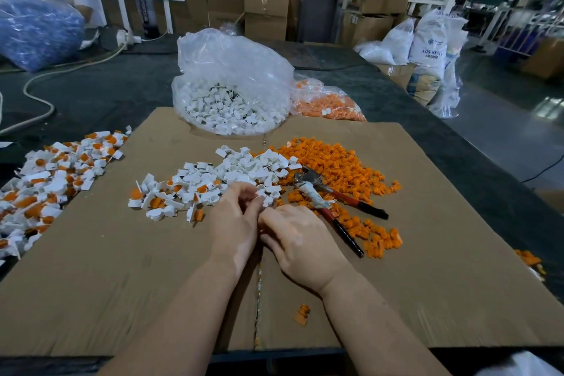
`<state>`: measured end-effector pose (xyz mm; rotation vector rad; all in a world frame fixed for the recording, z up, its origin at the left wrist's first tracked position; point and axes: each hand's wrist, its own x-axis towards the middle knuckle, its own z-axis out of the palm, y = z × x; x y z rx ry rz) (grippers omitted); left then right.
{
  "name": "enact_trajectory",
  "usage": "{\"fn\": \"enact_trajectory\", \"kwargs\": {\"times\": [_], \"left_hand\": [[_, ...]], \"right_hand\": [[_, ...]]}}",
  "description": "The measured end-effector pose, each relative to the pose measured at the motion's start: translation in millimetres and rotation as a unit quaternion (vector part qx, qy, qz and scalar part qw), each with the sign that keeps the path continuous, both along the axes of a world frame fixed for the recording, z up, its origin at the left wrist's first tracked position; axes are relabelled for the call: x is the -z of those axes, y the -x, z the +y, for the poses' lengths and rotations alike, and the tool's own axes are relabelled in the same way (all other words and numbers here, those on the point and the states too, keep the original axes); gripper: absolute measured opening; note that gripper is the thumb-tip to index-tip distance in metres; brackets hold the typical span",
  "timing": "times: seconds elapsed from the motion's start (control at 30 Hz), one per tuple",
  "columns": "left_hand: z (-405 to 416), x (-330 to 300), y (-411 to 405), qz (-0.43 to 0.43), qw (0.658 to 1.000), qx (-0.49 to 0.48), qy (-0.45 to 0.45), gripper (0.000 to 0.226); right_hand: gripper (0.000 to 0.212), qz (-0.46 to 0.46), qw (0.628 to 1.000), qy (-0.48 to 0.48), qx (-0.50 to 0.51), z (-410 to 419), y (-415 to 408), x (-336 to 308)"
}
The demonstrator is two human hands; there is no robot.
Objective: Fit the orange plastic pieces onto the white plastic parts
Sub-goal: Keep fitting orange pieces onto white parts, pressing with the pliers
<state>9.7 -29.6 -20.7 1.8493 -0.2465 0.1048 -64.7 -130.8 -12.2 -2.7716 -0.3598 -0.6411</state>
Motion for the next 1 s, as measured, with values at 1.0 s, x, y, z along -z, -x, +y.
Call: {"fn": "enact_trajectory", "kwargs": {"times": [1.0], "left_hand": [[3.2,-2.9,2.6,-0.013,0.989,0.12,-0.09,0.034]], "right_hand": [[0.01,-0.036,0.963,-0.22,0.151,-7.0,-1.6,-0.6]]}}
